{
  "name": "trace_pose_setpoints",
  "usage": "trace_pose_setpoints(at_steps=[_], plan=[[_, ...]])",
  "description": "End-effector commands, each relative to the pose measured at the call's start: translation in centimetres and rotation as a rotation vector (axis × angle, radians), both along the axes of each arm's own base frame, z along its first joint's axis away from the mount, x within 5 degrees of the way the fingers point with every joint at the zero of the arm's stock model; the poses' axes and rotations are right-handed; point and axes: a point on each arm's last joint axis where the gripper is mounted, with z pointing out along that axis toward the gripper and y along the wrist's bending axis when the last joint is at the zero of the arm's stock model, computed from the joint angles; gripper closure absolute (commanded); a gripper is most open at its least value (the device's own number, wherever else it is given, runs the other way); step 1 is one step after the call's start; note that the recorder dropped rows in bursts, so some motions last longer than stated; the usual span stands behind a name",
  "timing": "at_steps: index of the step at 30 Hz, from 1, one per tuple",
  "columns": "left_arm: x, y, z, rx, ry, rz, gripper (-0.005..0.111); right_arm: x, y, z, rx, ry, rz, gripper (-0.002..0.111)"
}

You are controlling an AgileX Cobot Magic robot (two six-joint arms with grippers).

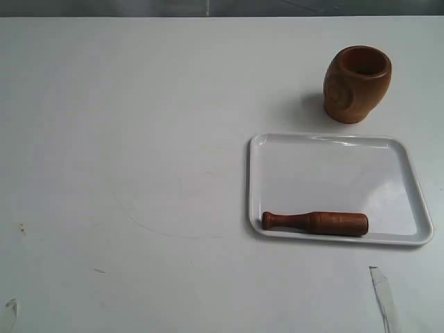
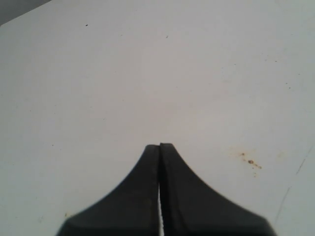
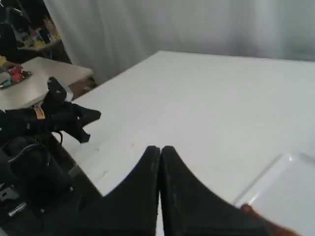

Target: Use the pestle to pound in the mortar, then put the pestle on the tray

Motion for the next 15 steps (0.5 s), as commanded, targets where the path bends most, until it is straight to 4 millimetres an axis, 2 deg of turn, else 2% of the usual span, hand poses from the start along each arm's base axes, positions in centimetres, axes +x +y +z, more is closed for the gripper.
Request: trace_pose_setpoints(at_steps=[1, 2, 6, 8, 12, 15], plan=[[0.0, -0.1, 0.0, -0.015, -0.004, -0.006, 0.107, 2.7, 1.5, -2.1, 0.07, -0.287, -0.075, 0.108], [0.0, -0.1, 0.0, -0.015, -0.004, -0.006, 0.107, 4.0, 2.1, -4.6, 0.053, -0.313, -0.131, 0.108], [0.0, -0.1, 0.0, -0.015, -0.004, -0.006, 0.107, 5.5, 2.5, -9.7, 0.001, -0.298, -0.207, 0.108], [0.0, -0.1, 0.0, -0.015, -0.004, -0.006, 0.107, 5.6, 2.5, -10.0, -0.006, -0.305, -0.211, 0.108], [0.0, -0.1, 0.0, -0.015, -0.004, -0.006, 0.107, 5.3, 2.7, -11.2, -0.18, -0.336, -0.139, 0.108], [0.0, -0.1, 0.0, -0.015, -0.004, -0.006, 0.107, 5.4, 2.6, -11.4, -0.246, -0.375, -0.135, 0.108]])
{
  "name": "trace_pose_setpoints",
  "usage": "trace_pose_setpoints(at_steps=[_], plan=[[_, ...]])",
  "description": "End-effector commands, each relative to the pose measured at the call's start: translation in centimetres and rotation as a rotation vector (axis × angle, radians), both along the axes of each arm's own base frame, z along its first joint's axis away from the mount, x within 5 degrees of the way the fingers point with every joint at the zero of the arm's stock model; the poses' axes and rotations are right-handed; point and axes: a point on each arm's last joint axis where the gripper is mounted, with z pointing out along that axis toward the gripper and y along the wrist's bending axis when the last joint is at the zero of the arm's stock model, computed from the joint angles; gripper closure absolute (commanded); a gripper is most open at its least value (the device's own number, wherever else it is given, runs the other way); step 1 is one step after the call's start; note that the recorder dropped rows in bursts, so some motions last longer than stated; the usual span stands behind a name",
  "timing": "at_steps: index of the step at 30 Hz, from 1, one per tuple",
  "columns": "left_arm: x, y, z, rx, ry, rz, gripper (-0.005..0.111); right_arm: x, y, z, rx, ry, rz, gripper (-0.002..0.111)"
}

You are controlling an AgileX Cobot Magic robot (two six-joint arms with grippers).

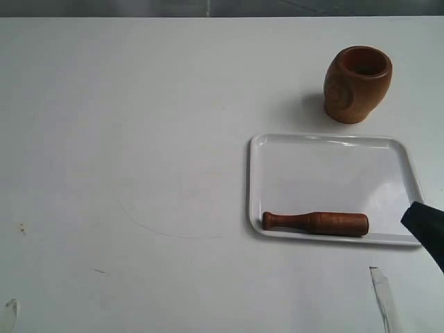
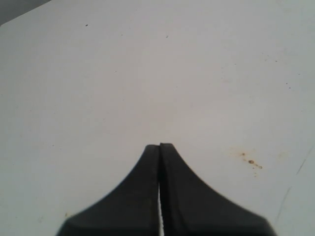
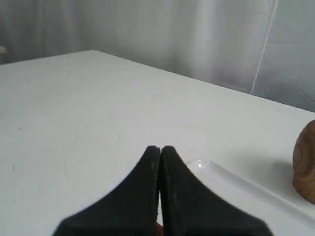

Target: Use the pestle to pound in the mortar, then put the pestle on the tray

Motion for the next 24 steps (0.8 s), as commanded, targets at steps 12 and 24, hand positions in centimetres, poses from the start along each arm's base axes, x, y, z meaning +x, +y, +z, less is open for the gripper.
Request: trace_pose_setpoints(at_steps=[12, 24], plan=[[0.0, -0.1, 0.0, -0.015, -0.004, -0.006, 0.107, 2.1, -3.4, 0.4, -0.025, -0.071, -0.703, 0.108], [0.0, -0.1, 0.0, -0.015, -0.004, -0.006, 0.107, 1.8, -3.1, -1.2, -0.085, 0.097, -0.66, 0.108]])
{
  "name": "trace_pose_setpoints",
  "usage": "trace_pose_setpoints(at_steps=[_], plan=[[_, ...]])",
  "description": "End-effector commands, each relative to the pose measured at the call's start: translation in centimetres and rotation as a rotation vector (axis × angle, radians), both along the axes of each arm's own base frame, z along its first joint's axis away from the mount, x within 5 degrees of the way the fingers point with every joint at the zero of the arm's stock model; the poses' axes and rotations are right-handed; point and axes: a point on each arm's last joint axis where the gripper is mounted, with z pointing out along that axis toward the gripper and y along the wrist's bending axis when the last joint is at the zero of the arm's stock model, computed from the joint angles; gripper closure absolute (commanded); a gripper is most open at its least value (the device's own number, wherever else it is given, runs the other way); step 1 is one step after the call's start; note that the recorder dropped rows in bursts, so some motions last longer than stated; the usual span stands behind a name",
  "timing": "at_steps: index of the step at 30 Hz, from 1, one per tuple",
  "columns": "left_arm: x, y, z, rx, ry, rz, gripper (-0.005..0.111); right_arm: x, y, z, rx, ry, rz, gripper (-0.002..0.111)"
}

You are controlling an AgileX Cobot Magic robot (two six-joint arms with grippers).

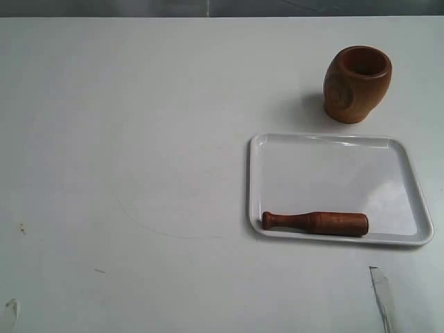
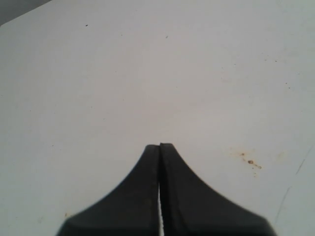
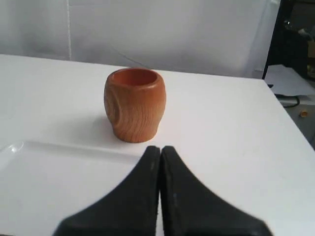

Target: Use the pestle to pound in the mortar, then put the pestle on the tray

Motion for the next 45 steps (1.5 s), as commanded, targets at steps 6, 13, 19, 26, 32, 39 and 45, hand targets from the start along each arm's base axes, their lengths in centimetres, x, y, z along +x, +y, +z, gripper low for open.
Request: trace_pose_setpoints(at_steps=[6, 13, 19, 26, 32, 39, 45], plan=[[0.01, -0.07, 0.01, -0.015, -0.004, -0.006, 0.107, -0.07, -0.03, -0.4, -0.01, 0.033, -0.003, 0.108], [0.01, -0.07, 0.01, -0.015, -0.004, -0.006, 0.107, -0.06, -0.04, -0.37, -0.01, 0.029, -0.004, 0.108], [0.01, -0.07, 0.01, -0.015, -0.004, -0.006, 0.107, -0.06, -0.04, -0.37, -0.01, 0.029, -0.004, 0.108], [0.01, -0.07, 0.01, -0.015, -0.004, -0.006, 0.107, -0.06, -0.03, -0.37, -0.006, 0.03, -0.004, 0.108], [0.01, -0.07, 0.01, -0.015, -0.004, -0.006, 0.107, -0.06, -0.03, -0.37, -0.004, 0.03, -0.004, 0.108], [0.01, -0.07, 0.01, -0.015, -0.004, -0.006, 0.107, -0.06, -0.03, -0.37, -0.004, 0.03, -0.004, 0.108], [0.01, -0.07, 0.01, -0.015, -0.004, -0.006, 0.107, -0.06, -0.03, -0.37, -0.004, 0.03, -0.004, 0.108]])
